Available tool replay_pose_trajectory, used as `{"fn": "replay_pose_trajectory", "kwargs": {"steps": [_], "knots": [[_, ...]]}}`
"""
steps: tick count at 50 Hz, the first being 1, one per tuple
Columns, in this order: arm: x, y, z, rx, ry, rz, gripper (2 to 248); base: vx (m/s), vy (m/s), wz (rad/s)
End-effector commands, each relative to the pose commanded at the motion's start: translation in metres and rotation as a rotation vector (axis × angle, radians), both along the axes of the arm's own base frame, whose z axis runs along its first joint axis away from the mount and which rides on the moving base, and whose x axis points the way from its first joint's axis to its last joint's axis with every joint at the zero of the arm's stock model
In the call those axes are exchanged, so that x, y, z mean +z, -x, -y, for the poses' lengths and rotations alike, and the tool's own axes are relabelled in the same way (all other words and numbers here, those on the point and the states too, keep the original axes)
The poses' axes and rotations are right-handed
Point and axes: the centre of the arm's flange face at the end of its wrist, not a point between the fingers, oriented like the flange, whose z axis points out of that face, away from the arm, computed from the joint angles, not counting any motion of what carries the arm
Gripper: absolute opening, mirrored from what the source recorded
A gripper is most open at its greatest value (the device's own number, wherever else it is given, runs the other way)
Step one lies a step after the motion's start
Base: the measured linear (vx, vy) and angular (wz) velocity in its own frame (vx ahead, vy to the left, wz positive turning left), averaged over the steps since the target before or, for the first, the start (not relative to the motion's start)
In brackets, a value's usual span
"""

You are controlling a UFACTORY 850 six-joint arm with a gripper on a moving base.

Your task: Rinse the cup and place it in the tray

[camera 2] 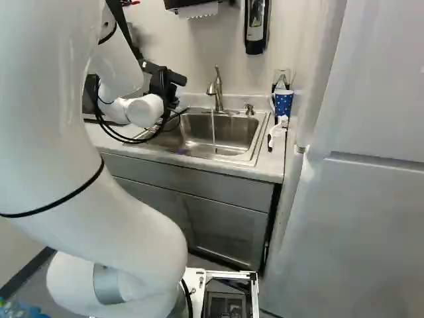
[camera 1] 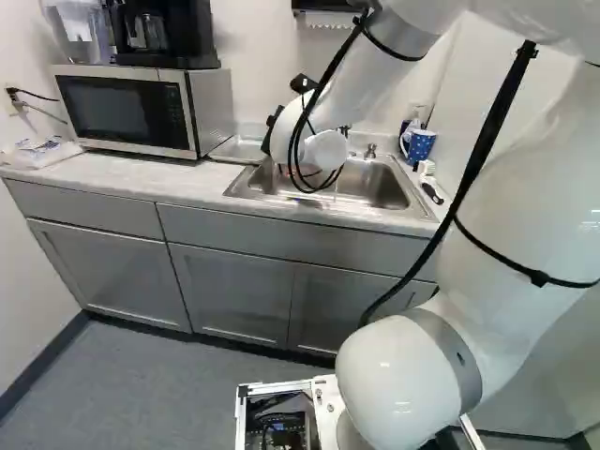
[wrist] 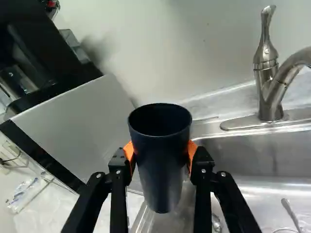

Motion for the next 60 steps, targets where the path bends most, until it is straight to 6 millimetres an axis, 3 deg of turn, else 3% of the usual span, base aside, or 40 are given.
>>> {"fn": "replay_pose_trajectory", "kwargs": {"steps": [51,60], "knots": [[0.0000,0.0000,0.0000,0.051,0.522,0.110,123,0.000,0.000,0.000],[0.0000,-0.0038,-0.0036,0.057,0.522,0.111,123,0.000,0.000,0.000]]}}
